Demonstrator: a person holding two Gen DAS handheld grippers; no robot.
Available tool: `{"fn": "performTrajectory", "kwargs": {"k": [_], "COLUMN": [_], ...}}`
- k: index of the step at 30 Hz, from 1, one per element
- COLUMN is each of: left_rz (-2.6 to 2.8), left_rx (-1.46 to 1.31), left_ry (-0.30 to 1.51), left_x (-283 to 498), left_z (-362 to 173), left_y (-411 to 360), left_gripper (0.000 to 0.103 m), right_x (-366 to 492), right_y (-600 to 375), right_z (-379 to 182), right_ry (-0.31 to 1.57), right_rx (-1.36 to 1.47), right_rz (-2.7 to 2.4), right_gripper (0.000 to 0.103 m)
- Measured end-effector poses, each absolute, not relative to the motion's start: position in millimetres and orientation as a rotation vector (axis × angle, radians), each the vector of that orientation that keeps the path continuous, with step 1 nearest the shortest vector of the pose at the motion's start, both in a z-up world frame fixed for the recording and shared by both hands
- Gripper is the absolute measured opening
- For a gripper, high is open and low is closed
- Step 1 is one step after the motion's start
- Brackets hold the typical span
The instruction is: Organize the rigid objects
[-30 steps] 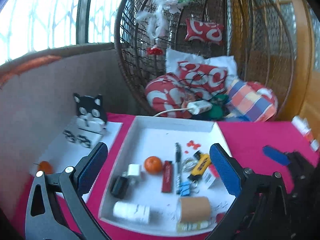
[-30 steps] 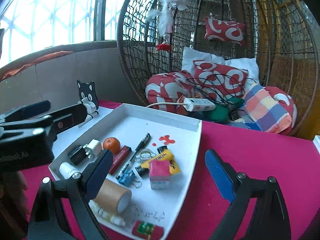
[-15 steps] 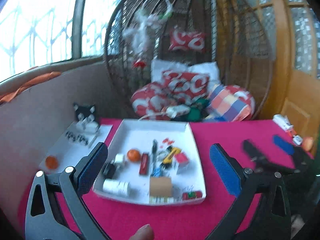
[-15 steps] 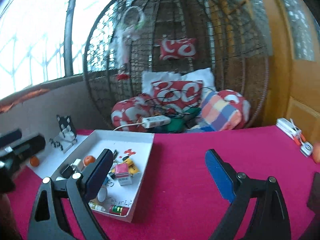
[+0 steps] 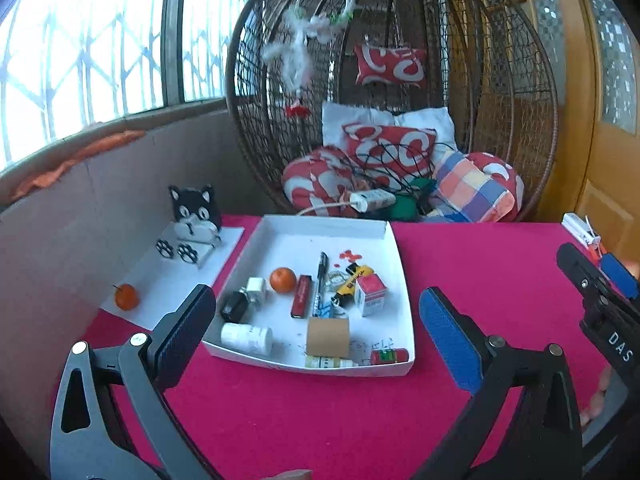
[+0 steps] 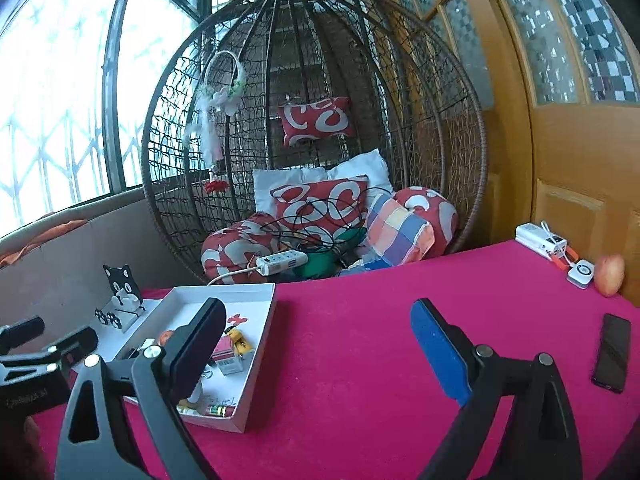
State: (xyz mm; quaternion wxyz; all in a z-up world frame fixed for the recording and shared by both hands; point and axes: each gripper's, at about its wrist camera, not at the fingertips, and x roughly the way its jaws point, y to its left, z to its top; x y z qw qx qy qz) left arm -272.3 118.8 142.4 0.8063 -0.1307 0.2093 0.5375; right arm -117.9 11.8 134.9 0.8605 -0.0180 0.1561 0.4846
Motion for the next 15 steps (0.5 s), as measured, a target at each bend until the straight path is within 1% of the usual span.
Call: {"fn": "performTrajectory", "kwargs": {"k": [11, 15], "left_rz": [1.134, 1.132], "left_rx": [-0.311, -0.305], "left_ry": [0.472, 0.467], "left_x": [-268, -271], "left_z": [142, 145], "left_y": [103, 94], "left_gripper": [0.103, 0.103], "right_x": [-124, -127], "right_y": [-16, -26], "right_z": [136, 138], "right_ry": [0.392, 0.383], "right_rx": [-0.005, 0.011], "right_rz": [1.096, 1.102], "right_gripper": [0.094, 0.094]}}
